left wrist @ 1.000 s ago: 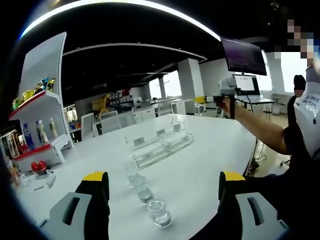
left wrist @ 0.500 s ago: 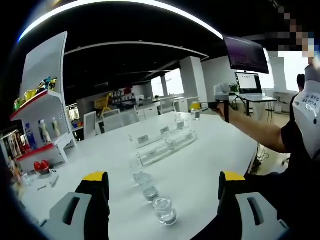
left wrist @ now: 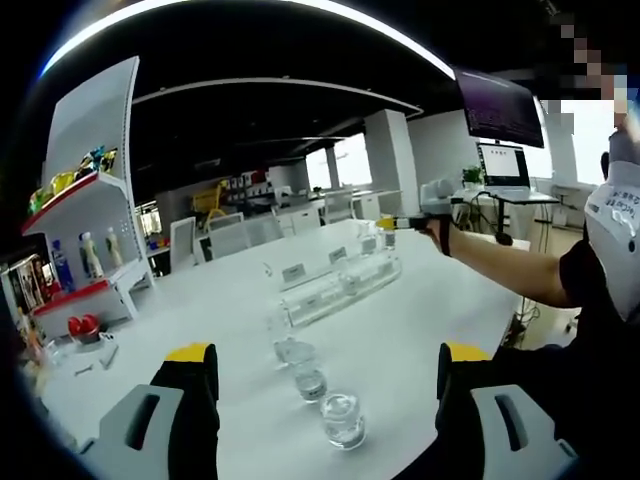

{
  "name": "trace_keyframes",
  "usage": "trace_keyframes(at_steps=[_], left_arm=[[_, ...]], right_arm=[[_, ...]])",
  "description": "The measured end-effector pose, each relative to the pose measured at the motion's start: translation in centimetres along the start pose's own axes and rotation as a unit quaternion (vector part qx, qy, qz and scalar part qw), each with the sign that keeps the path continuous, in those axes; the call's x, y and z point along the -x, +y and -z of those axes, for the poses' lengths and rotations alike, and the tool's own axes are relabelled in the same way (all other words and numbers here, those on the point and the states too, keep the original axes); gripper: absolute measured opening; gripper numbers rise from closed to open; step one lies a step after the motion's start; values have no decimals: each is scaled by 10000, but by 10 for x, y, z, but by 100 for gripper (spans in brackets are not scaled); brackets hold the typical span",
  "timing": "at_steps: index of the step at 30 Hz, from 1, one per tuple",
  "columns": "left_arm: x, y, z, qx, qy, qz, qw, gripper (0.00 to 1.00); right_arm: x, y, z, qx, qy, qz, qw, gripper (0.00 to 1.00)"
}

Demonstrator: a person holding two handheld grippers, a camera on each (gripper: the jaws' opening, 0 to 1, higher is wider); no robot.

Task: Identify the label on the chemical reagent bottle, grasp the chemical reagent bottle, and place it in the designated position on the reagent rack

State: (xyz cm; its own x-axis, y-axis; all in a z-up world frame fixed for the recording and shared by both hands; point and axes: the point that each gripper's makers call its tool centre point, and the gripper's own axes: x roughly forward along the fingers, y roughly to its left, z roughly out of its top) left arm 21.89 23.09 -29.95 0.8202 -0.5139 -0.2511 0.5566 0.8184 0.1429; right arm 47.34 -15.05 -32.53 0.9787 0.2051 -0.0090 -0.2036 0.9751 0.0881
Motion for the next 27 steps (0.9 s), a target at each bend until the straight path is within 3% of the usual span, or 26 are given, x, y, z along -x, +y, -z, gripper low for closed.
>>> trace_keyframes(at_steps=[5, 8, 15, 27], left_arm=[[0, 4, 5, 51, 39, -36, 10000, 90], [0, 4, 8, 66, 52, -60, 9999, 90], [0, 9, 13, 132, 99, -114, 9998, 90], [-4, 4, 12, 127, 95, -31, 9999, 90]], right_arm=[[-7, 3, 5, 316, -386, -10, 9988, 19], [-10, 6, 8, 460, -458, -25, 9979, 19], [-18, 7, 23, 509, -313, -25, 9982, 20], [-26, 4, 27, 550, -308, 9, 9980, 20]])
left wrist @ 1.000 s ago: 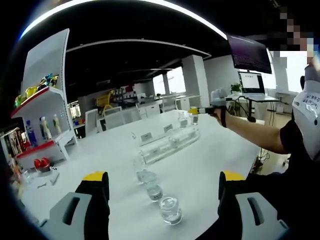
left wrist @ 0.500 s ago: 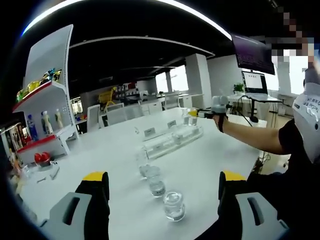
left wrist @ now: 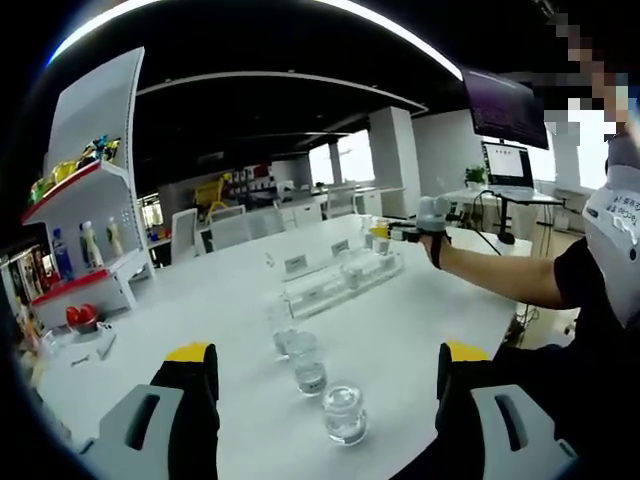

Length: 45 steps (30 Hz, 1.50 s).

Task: Identify the label on the chemical reagent bottle, grasp the chemical reagent bottle, and place it in the designated position on the reagent rack

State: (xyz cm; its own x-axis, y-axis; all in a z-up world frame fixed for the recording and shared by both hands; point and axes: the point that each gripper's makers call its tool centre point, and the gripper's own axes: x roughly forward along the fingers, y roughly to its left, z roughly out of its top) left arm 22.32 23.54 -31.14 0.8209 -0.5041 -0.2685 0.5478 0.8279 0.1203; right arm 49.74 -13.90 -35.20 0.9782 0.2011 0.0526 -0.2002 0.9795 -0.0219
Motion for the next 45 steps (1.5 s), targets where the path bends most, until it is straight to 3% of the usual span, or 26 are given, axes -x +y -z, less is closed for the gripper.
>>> trace_keyframes(at_steps=[5, 10, 21, 24, 26, 27, 40, 45], left_arm=[[1, 1, 5, 11, 78, -25, 10000, 90], [1, 1, 5, 16, 84, -28, 10000, 90], [-2, -4, 5, 24, 64, 43, 10000, 90], [-2, -4, 5, 7, 81, 37, 10000, 90], [-2, -4, 6, 7, 88, 31, 10000, 90], [-2, -5, 6, 14, 87, 38, 10000, 90], [-6, -8, 5, 40, 57, 94, 9999, 90], [-6, -10, 7, 63, 66, 137, 9999, 90]], right_arm=[[1, -1, 11, 430, 268, 159, 9986, 20], [-6, -7, 25, 290, 506, 224, 9980, 20], [-5, -8, 39, 119, 643, 238, 9976, 21], [-4, -4, 48, 343, 751, 265, 9962, 21], [0, -4, 56, 250, 868, 320, 9954, 21], [1, -4, 52, 172, 742, 327, 9966, 21], [4, -3, 52, 103, 821, 232, 9963, 23], [14, -2, 46, -163, 611, 195, 9978, 36]])
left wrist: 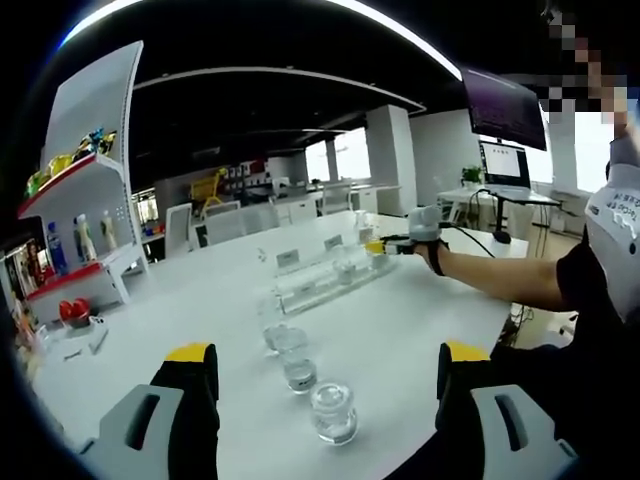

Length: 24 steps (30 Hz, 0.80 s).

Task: Identify the label on the chemical reagent bottle, grasp the chemical reagent bottle, and place it in the designated position on the reagent rack

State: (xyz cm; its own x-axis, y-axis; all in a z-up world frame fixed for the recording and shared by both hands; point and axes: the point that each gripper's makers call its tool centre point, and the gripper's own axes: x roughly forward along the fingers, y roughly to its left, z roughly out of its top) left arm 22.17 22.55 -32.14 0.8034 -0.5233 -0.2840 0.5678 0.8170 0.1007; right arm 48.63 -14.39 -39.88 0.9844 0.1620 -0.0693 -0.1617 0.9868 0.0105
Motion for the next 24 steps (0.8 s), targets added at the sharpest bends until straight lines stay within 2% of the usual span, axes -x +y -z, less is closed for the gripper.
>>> trace_keyframes(at_steps=[4, 5, 9, 11, 16, 20, 22, 24], left_arm=[[0, 0, 0, 33, -12, 2, 10000, 90], [0, 0, 0, 38, -20, 3, 10000, 90], [-3, 0, -1, 39, -33, 18, 10000, 90], [-4, -3, -2, 23, -44, 46, 10000, 90], [-5, -10, -8, -12, -114, 112, 9999, 90], [-6, -10, -6, 13, -104, 96, 9999, 90], [-6, -11, -4, 21, -84, 113, 9999, 90], [-6, -13, -5, 21, -83, 129, 9999, 90]], right_arm=[[12, 2, 3, -29, 15, -52, 10000, 43], [9, 1, 0, -62, -24, -100, 9999, 46], [31, -3, -12, -239, -182, -179, 9994, 59], [38, -4, -25, -385, -396, -214, 9982, 68], [59, -1, -37, -565, -493, -290, 9968, 81], [89, -7, -47, -613, -627, -273, 9958, 96], [109, -8, -49, -644, -604, -297, 9957, 97], [119, -13, -53, -665, -581, -291, 9957, 97]])
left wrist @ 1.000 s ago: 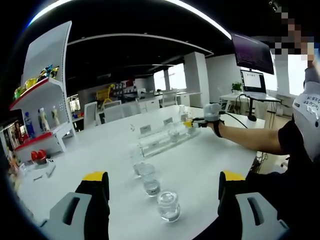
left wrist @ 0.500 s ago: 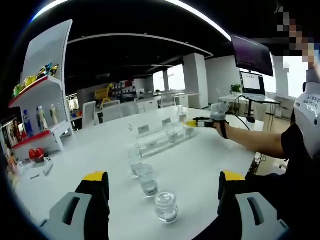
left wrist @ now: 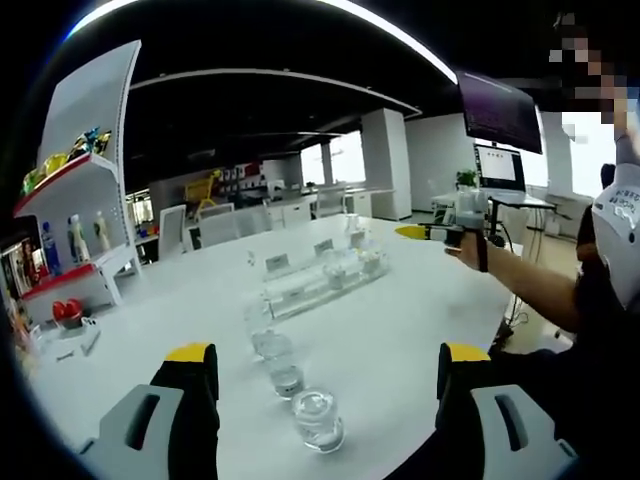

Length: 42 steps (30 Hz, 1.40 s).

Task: Identify the label on the chemical reagent bottle, grasp the chemical reagent bottle, and place it in the designated position on the reagent rack

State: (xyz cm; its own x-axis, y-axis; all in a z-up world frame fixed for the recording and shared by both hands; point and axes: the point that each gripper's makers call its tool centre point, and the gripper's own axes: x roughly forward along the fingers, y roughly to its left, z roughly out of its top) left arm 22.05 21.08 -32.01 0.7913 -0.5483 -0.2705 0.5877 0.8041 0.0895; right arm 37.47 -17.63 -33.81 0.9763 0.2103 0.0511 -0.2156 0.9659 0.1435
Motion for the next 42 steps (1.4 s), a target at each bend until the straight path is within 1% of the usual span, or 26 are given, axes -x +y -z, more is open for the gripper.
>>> trace_keyframes(at_steps=[3, 4, 5, 8, 10, 12, 15, 18, 20, 22, 23, 27, 30, 34, 35, 39, 42], left_arm=[[-1, -4, -3, -15, -52, 55, 10000, 90], [-1, -6, -3, -13, -63, 72, 10000, 90], [-2, -7, -4, -20, -67, 86, 9999, 90], [-4, -13, -4, -40, -75, 142, 9999, 90], [-4, -18, -5, -51, -87, 196, 9998, 90], [-4, -23, -6, -76, -98, 245, 9996, 90], [-3, -25, -8, -74, -123, 275, 9995, 90], [-2, -28, -9, -100, -118, 288, 9995, 90], [-1, -30, -10, -116, -122, 305, 9994, 90], [1, -32, -14, -104, -191, 299, 9993, 90], [1, -33, -15, -97, -213, 309, 9992, 90], [2, -32, -15, -128, -228, 286, 9993, 90], [3, -32, -14, -85, -244, 299, 9992, 90], [4, -26, -15, -34, -216, 309, 9993, 90], [6, -18, -19, -30, -286, 224, 9993, 90], [10, -7, -28, -46, -384, 57, 9992, 90], [11, -5, -30, -80, -421, 17, 9991, 90]], right_arm=[[37, 1, -7, -84, 65, 37, 9999, 97], [47, 1, -8, -224, 83, 46, 9997, 97], [54, 2, -10, -366, 76, 49, 9993, 97], [79, 6, -19, -495, -29, 13, 9988, 97], [92, 10, -23, -464, -40, -10, 9989, 97], [103, 11, -23, -306, 66, -2, 9995, 97], [119, 14, -25, -274, 162, -44, 9995, 97], [137, 24, -31, -694, 168, -248, 9971, 97], [144, 25, -35, -781, 143, -250, 9965, 97], [154, 25, -42, -802, 106, -202, 9965, 97], [158, 23, -47, -764, 41, -145, 9970, 97], [175, 22, -57, -702, -7, -71, 9975, 97], [183, 25, -57, -494, 110, -53, 9987, 97], [193, 30, -58, -339, 255, -82, 9991, 97], [196, 32, -60, -350, 276, -137, 9989, 97], [205, 35, -63, -267, 344, -184, 9989, 97], [211, 31, -68, -162, 303, -105, 9994, 97]])
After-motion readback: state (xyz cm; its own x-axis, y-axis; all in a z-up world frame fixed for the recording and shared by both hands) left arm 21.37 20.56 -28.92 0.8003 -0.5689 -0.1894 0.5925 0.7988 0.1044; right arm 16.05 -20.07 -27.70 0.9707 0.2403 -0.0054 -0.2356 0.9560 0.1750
